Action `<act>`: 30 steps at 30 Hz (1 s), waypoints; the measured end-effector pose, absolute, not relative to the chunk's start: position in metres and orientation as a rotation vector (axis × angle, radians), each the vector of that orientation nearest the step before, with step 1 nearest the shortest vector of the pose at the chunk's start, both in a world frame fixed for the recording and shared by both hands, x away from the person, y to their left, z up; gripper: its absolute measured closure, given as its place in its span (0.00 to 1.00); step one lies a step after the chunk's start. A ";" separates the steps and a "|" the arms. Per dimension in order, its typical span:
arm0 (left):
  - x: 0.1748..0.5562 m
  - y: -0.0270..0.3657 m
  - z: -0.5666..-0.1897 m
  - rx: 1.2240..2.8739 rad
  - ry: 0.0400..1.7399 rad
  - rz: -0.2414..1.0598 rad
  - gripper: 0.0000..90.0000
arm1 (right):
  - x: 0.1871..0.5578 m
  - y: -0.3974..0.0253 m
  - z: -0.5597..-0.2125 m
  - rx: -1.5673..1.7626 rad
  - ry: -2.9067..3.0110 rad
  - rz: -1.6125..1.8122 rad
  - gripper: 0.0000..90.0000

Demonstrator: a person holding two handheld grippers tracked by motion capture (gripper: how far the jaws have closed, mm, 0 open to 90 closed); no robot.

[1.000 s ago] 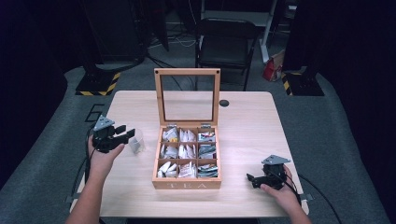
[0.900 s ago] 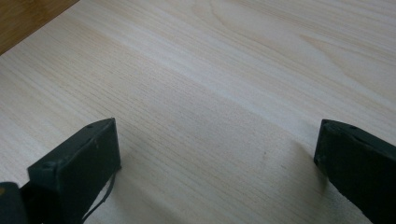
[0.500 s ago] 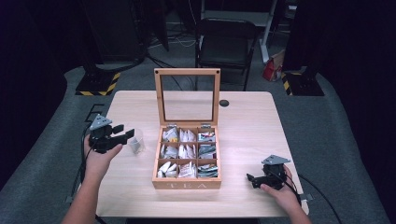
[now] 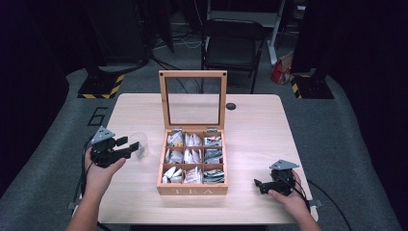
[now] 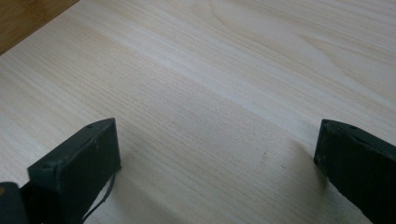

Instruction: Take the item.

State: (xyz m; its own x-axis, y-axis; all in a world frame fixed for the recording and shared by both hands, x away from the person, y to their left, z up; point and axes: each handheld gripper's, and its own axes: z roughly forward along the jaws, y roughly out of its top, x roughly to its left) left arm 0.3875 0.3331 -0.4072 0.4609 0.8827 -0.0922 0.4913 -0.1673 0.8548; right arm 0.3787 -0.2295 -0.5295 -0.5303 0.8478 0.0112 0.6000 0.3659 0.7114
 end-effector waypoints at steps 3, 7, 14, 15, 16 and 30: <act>0.381 0.334 -0.415 1.826 1.173 0.543 0.46 | 0.379 -0.230 -0.530 1.267 2.275 0.959 0.00; 0.375 0.335 -0.423 1.842 1.181 0.550 0.43 | 0.379 -0.229 -0.530 1.267 2.275 0.959 0.00; 0.368 0.338 -0.434 1.850 1.205 0.553 0.40 | 0.379 -0.230 -0.530 1.267 2.275 0.959 0.00; 0.367 0.338 -0.435 1.847 1.206 0.549 0.40 | 0.379 -0.229 -0.530 1.267 2.275 0.959 0.00; 0.366 0.339 -0.437 1.846 1.207 0.544 0.40 | 0.379 -0.230 -0.530 1.267 2.275 0.959 0.00; 0.361 0.347 -0.460 1.833 1.209 0.556 0.40 | 0.378 -0.230 -0.529 1.263 2.283 0.959 0.00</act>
State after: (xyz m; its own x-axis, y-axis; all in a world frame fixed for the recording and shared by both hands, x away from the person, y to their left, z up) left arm 0.3609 0.3474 -0.4601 0.4339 0.8969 -0.0849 0.5199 -0.1724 0.8366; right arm 0.3781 -0.2298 -0.5294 -0.5357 0.8443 0.0127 0.6001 0.3701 0.7091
